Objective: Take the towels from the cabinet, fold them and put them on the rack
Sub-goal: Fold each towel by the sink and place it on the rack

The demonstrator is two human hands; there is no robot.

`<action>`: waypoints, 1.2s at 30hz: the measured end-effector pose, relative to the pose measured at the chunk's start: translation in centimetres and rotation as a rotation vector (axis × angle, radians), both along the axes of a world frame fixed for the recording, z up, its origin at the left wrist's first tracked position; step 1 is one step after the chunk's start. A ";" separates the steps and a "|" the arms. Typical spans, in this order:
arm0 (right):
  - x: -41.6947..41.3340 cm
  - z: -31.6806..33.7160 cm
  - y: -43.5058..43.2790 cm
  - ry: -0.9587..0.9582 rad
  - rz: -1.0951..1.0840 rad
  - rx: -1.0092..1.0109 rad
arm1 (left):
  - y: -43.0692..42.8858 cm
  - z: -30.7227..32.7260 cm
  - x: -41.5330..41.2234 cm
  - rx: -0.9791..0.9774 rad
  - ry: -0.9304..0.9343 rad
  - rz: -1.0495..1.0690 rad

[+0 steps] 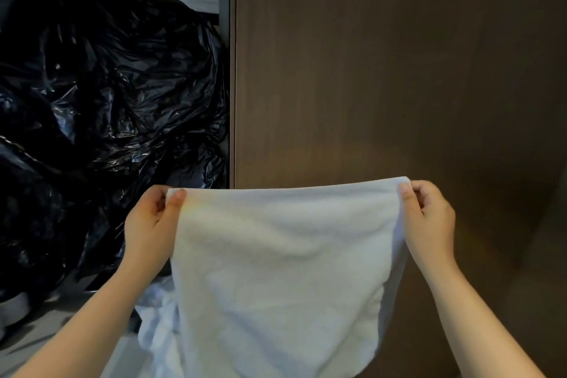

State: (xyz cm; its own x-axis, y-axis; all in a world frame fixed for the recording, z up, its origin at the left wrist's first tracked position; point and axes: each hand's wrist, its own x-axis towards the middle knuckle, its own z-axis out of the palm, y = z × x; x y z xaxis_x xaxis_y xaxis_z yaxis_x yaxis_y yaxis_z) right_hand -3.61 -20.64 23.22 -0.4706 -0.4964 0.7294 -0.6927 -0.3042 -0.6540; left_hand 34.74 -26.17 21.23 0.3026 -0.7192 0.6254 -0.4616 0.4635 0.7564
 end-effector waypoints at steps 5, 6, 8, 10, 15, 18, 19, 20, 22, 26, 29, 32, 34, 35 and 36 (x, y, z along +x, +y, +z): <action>0.3 0.4 0.7 0.006 -0.041 -0.076 | 0.6 1.1 -0.5 -0.101 -0.062 0.051; 0.4 0.6 0.8 0.005 -0.049 -0.088 | 0.8 1.3 -0.7 -0.110 -0.060 0.055; 0.5 1.0 1.1 0.001 -0.049 -0.102 | 1.2 2.0 -1.1 -0.097 -0.026 0.036; 0.5 1.5 1.4 -0.005 -0.020 -0.104 | 1.7 2.9 -1.3 -0.044 0.070 -0.018; 1.4 2.0 2.6 0.016 0.041 -0.104 | 3.1 4.5 -1.6 0.065 0.219 -0.161; 2.1 2.0 2.8 0.014 -0.004 -0.126 | 3.2 4.6 -1.5 0.110 0.190 -0.156; 2.0 1.9 2.8 0.009 -0.038 -0.129 | 3.0 4.5 -1.2 0.117 0.184 -0.123; 1.7 1.7 2.7 0.005 -0.070 -0.123 | 2.5 4.2 -0.9 0.126 0.173 -0.082; 1.2 0.7 2.5 0.018 -0.106 -0.063 | 1.7 3.0 -0.5 0.156 0.102 -0.011; 1.1 -2.3 2.1 0.080 -0.169 0.051 | 1.1 -0.7 -0.9 0.168 -0.016 0.023; 1.4 -3.6 2.3 0.068 -0.160 0.069 | 1.4 -2.1 -1.3 0.175 -0.009 0.010; 1.8 -3.6 2.8 0.002 -0.121 0.034 | 2.1 -1.8 -1.5 0.149 0.007 -0.015; 2.5 -3.4 3.4 -0.044 -0.084 0.003 | 3.2 -1.3 -1.8 0.113 0.020 -0.038; 3.1 -3.2 3.7 -0.060 -0.062 -0.016 | 3.9 -1.1 -2.1 0.095 0.026 -0.061; 3.8 -3.1 4.1 -0.074 -0.036 -0.031 | 4.8 -1.0 -2.5 0.081 0.031 -0.089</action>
State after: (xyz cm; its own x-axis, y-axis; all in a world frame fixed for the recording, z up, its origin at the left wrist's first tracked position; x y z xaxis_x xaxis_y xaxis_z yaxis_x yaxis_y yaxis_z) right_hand 0.18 -16.57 20.14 -0.5411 -0.4557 0.7068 -0.6538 -0.3007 -0.6944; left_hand 32.21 -21.40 20.26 0.2535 -0.7921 0.5552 -0.3973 0.4380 0.8064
